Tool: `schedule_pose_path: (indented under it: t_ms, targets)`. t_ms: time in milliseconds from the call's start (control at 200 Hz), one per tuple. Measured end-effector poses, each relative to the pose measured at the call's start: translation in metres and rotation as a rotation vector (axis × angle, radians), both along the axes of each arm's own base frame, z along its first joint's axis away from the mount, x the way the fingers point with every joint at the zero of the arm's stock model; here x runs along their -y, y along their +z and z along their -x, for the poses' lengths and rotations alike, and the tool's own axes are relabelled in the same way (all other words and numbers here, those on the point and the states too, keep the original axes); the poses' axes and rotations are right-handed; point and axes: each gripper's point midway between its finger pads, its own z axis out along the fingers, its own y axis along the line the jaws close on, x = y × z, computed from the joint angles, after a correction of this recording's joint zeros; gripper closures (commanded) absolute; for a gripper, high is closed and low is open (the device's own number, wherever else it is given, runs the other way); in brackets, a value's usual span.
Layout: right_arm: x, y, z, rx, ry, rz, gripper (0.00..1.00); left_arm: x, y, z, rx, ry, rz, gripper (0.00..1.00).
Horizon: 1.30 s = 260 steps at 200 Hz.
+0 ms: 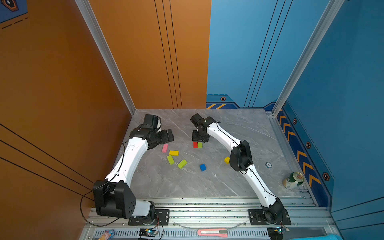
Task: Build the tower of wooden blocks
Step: 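Lower the brown block onto the red and lime green blocks with the right gripper, then open the right gripper and raise it away from the brown block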
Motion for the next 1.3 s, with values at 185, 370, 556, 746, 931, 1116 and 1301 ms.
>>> schedule_pose_path:
  t_ms: [185,370,556,746,931,1116,1301]
  targets:
    - [-0.001,-0.001,0.0,0.0,0.0,-0.001,0.44,0.0,-0.001,0.0,-0.002,0.0,-0.001,0.0]
    - [-0.002,0.002,-0.002,0.005,0.001,-0.009,0.42,0.0,-0.002,0.001,-0.006,0.0,-0.001,0.0]
    - [-0.003,0.002,-0.001,0.003,0.003,-0.013,0.39,0.0,-0.002,0.001,-0.006,0.0,-0.001,0.0]
    - [-0.004,-0.002,0.0,-0.008,0.006,-0.017,0.31,0.0,-0.003,0.001,-0.007,0.0,-0.001,0.0]
    - [-0.006,-0.004,0.001,-0.015,0.007,-0.022,0.2,0.0,-0.003,0.001,-0.009,0.0,-0.002,0.0]
    - [-0.004,-0.004,-0.001,-0.012,0.006,-0.021,0.14,0.0,-0.004,0.001,-0.01,0.0,-0.002,0.0]
    - [0.005,0.005,-0.007,0.007,0.004,-0.014,0.0,0.0,-0.004,0.001,-0.011,0.0,-0.002,0.0]
